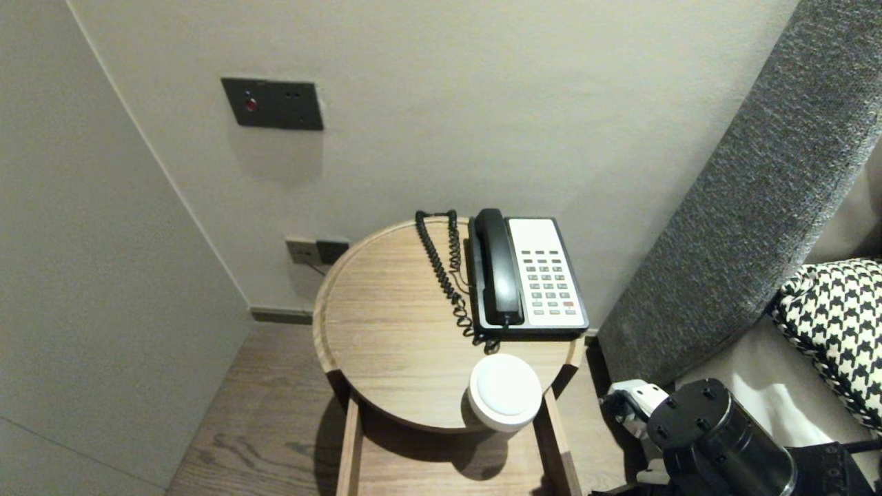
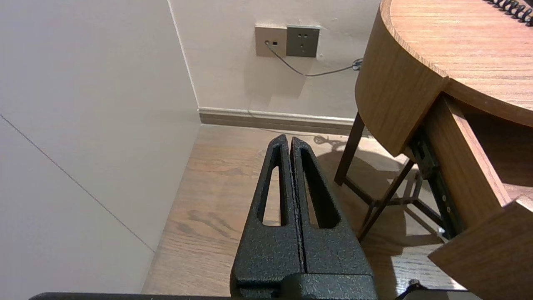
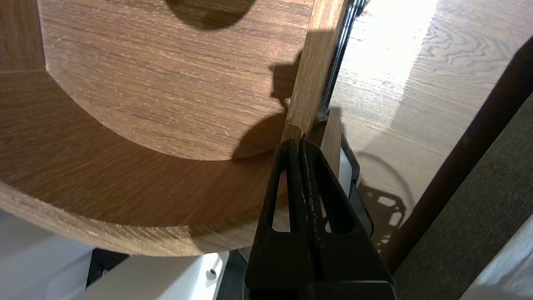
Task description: Open the nightstand drawer
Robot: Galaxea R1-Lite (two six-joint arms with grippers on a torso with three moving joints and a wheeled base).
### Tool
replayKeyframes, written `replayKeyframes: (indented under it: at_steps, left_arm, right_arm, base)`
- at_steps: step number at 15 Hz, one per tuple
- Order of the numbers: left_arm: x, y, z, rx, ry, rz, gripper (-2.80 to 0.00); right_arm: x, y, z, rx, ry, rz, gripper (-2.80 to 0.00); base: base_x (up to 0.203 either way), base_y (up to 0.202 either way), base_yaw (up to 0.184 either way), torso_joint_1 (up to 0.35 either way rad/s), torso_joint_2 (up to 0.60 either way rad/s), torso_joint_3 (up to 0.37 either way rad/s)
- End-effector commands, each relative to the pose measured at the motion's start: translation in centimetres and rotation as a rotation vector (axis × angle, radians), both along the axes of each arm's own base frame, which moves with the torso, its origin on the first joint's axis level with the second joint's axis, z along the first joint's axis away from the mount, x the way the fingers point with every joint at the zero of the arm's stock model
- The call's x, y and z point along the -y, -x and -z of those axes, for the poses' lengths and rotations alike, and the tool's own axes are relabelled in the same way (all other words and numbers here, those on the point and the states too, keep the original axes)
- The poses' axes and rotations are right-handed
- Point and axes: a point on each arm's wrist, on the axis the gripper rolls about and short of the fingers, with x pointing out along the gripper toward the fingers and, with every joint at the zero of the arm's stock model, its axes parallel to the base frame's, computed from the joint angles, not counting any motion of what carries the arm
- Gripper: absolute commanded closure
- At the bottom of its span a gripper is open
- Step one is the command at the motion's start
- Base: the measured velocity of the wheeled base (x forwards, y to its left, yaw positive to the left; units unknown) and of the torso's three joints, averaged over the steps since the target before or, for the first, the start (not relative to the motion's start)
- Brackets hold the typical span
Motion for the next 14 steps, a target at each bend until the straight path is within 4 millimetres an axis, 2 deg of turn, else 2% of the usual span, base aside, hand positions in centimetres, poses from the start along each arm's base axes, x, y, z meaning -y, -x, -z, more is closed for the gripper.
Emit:
replayKeyframes:
  at_steps: [1,9,12,14]
  left_arm:
    - [0.0,0.0,0.0,0.002,0.0,-0.001,0.0]
    - [0.0,0.0,0.0,0.002,0.0,-0.001,0.0]
    - [0.0,0.0,0.0,0.002,0.0,-0.001,0.0]
    - [0.0,0.0,0.0,0.002,0.0,-0.001,0.0]
  right_arm:
    - [0.4,0.7,-0.2,0.005,-0.009,-0.01,0.0]
    - [1.5,2.5,0.2,0.0,-0.004,-0.05,0.0]
    - [1.3,2.0,-0.3,0.012,-0.028,-0.017,0.0]
    - [1.3,0.8,-1.5,0.024,-0.076,0.067,0.0]
  base:
    - [0.0,0.0,0.0,0.0,0.0,0.0]
    - [0.0,0.0,0.0,0.0,0.0,0.0]
    - [0.0,0.0,0.0,0.0,0.0,0.0]
    - [0.0,0.0,0.0,0.0,0.0,0.0]
